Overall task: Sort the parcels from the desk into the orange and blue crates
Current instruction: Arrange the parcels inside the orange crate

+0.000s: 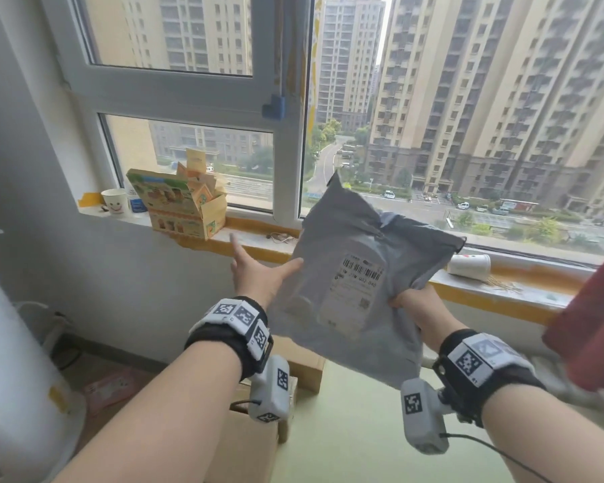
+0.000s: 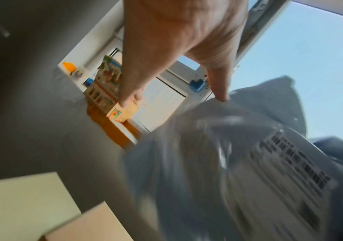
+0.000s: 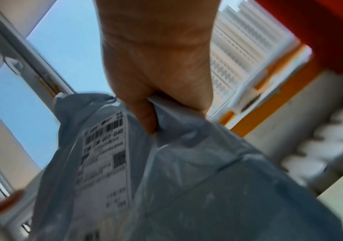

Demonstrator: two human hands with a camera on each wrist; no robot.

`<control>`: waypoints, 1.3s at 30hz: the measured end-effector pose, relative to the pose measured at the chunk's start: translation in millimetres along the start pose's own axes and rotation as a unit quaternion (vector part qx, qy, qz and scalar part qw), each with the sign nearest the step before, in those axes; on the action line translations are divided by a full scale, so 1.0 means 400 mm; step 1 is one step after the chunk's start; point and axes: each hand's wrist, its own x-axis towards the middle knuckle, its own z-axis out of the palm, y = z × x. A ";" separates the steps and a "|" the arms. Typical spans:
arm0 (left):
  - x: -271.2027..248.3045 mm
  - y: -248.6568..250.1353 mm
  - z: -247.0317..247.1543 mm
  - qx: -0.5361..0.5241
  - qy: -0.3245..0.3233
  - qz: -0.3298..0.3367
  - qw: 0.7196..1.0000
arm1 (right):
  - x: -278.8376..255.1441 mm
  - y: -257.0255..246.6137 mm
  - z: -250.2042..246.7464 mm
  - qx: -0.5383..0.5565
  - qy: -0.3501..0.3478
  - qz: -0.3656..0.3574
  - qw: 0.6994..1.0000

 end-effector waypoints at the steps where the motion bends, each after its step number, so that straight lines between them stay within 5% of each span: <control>1: -0.001 0.001 0.007 0.022 -0.042 0.017 0.999 | -0.002 0.004 -0.009 -0.022 -0.007 0.005 1.000; 4: -0.017 -0.014 0.045 0.054 -0.157 0.014 0.986 | -0.017 0.011 -0.021 -0.063 -0.047 0.024 0.997; 8: -0.015 -0.053 0.086 -0.006 -0.120 -0.023 0.993 | -0.031 0.028 -0.032 -0.017 -0.046 0.018 0.999; 20: -0.008 -0.106 0.130 -0.064 -0.137 -0.085 0.985 | -0.033 0.101 -0.081 0.142 0.030 0.040 0.989; 29: -0.125 -0.151 0.257 -0.067 -0.232 -0.090 0.966 | -0.115 0.251 -0.172 0.188 0.153 0.062 0.968; 39: -0.325 -0.088 0.469 -0.054 -0.319 -0.067 0.944 | -0.238 0.313 -0.445 0.213 0.247 0.051 0.944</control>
